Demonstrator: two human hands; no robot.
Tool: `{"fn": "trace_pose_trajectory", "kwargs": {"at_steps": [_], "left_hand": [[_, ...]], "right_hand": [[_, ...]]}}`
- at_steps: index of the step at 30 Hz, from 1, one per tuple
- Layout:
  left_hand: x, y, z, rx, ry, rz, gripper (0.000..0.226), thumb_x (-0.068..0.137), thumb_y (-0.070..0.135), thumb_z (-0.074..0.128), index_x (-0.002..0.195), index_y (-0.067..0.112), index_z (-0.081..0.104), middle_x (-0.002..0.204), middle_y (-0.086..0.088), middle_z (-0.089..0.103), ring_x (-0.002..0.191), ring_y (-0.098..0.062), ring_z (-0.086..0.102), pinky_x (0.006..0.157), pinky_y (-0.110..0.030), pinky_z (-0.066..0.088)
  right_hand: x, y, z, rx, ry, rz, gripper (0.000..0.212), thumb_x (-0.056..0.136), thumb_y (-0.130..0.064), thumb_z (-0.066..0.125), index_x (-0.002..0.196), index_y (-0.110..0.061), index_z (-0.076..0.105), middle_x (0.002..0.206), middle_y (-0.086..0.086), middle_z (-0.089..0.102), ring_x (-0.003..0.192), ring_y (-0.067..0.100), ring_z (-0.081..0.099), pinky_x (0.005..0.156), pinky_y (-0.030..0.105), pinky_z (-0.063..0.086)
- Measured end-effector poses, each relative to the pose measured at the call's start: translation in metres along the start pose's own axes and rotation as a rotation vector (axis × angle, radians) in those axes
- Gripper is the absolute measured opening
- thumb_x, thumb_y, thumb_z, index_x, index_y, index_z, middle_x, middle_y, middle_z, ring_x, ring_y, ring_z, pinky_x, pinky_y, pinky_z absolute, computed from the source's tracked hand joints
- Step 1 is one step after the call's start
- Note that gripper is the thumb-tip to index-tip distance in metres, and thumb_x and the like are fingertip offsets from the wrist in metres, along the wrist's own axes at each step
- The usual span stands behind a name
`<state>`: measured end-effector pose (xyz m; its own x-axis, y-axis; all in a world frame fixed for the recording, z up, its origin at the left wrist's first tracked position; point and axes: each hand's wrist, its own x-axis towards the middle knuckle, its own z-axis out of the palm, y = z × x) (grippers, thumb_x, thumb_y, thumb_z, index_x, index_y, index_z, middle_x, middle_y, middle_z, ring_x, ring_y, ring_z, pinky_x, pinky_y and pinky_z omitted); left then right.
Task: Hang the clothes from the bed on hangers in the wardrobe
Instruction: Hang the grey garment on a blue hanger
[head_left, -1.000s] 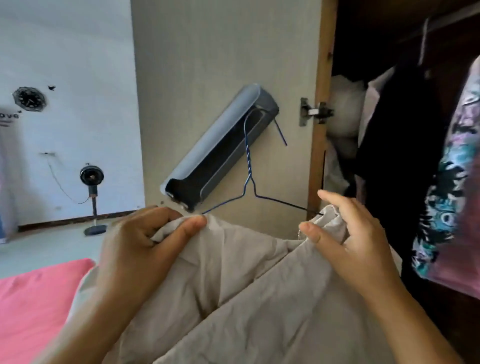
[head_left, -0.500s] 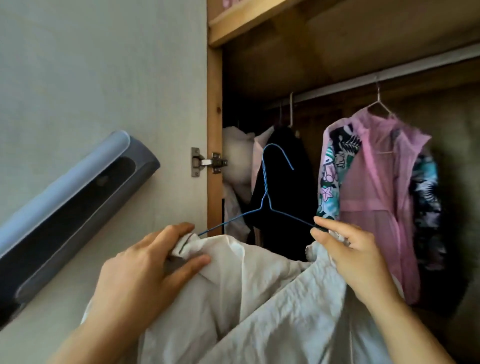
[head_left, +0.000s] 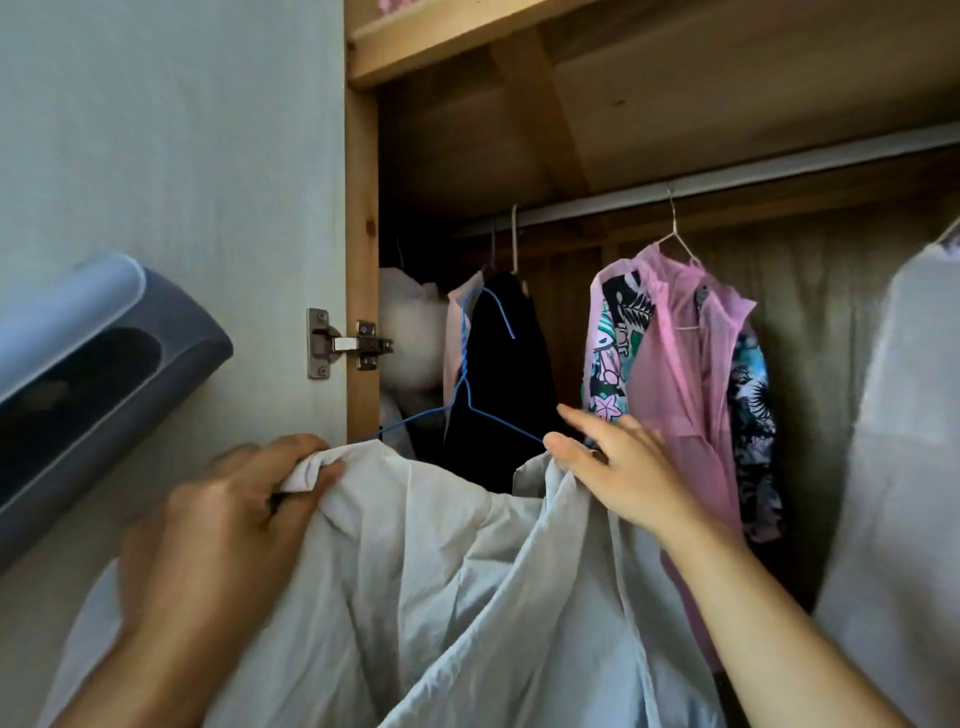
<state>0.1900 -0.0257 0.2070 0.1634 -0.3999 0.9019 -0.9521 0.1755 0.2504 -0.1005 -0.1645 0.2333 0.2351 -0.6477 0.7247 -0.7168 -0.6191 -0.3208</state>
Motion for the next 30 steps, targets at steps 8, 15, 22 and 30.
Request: {"fn": "trace_pose_trajectory", "kwargs": {"at_steps": [8,15,22,30], "left_hand": [[0.010,-0.017,0.042,-0.116,-0.029,-0.064,0.038,0.078,0.077,0.043,0.100,0.051,0.060,0.092,0.016,0.065,0.088,-0.017,0.064,0.082,-0.045,0.052],[0.025,0.100,0.043,-0.048,0.022,0.178,0.037,0.082,0.063,0.034,0.104,0.044,0.058,0.077,0.008,0.061,0.071,-0.029,0.064,0.059,-0.039,0.052],[0.086,0.197,0.077,0.057,0.126,0.282,0.025,0.082,0.034,0.050,0.095,0.032,0.071,0.081,-0.006,0.067,0.065,-0.037,0.064,0.052,-0.026,0.029],[0.162,0.263,0.126,0.202,0.101,0.281,0.025,0.093,0.029,0.045,0.110,0.029,0.064,0.104,-0.005,0.062,0.096,-0.033,0.060,0.061,-0.030,0.029]], "right_hand": [[-0.002,0.053,-0.019,0.021,0.010,0.089,0.079,0.085,-0.063,0.007,0.118,-0.014,0.060,0.120,0.010,0.063,0.118,0.027,0.053,0.094,0.031,0.037],[-0.033,0.086,-0.068,0.279,0.447,0.096,0.086,0.077,-0.079,0.021,0.101,-0.013,0.071,0.100,-0.002,0.070,0.095,0.007,0.061,0.081,0.014,0.039],[-0.039,0.106,-0.114,0.117,0.616,0.079,0.028,0.076,-0.035,0.067,0.099,-0.019,0.069,0.090,-0.008,0.068,0.088,0.016,0.065,0.081,0.035,0.052],[-0.019,0.121,-0.149,-0.072,0.632,0.056,0.025,0.076,-0.016,0.075,0.100,-0.012,0.070,0.092,-0.002,0.068,0.083,0.012,0.061,0.074,0.018,0.042]]}}
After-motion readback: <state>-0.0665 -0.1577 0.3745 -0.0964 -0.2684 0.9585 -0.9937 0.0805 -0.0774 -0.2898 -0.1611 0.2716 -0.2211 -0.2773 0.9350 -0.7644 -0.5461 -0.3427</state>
